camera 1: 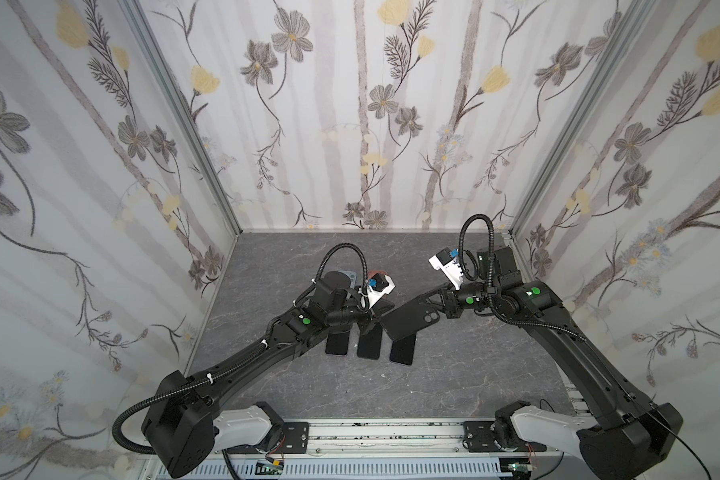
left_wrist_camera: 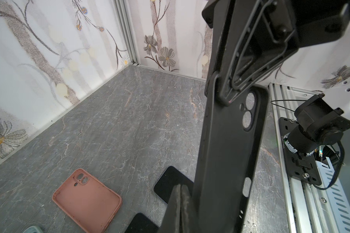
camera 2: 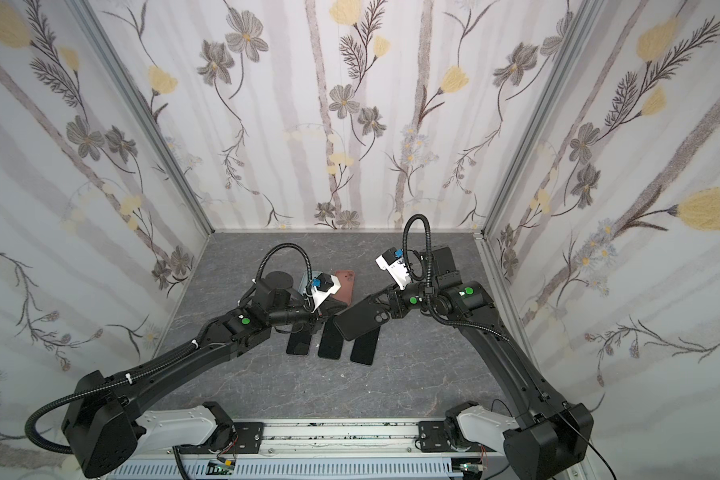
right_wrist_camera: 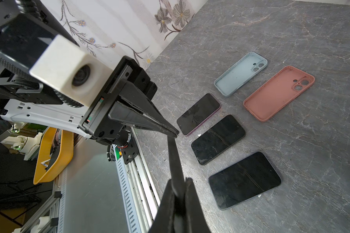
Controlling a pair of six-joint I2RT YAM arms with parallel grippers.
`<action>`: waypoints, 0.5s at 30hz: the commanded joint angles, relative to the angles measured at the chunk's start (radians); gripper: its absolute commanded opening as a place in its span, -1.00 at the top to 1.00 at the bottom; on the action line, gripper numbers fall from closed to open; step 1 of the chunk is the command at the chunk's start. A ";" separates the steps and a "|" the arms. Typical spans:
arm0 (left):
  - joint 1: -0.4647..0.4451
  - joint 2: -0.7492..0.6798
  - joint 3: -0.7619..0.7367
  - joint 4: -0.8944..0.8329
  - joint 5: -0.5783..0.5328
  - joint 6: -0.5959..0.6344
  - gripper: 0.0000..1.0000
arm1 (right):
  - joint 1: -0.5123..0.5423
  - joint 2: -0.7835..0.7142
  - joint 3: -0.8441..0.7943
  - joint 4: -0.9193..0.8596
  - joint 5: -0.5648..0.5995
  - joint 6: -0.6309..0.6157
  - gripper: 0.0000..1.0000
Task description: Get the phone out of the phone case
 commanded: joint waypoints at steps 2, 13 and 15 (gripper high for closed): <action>0.001 -0.008 0.010 0.006 0.027 -0.002 0.60 | 0.002 0.017 0.016 0.036 -0.002 0.006 1.00; -0.002 -0.004 0.031 0.006 0.042 0.001 0.13 | 0.007 0.050 0.042 -0.003 0.071 0.013 1.00; -0.003 0.006 0.030 0.006 0.051 -0.001 0.14 | 0.008 0.049 0.044 0.010 0.035 0.017 1.00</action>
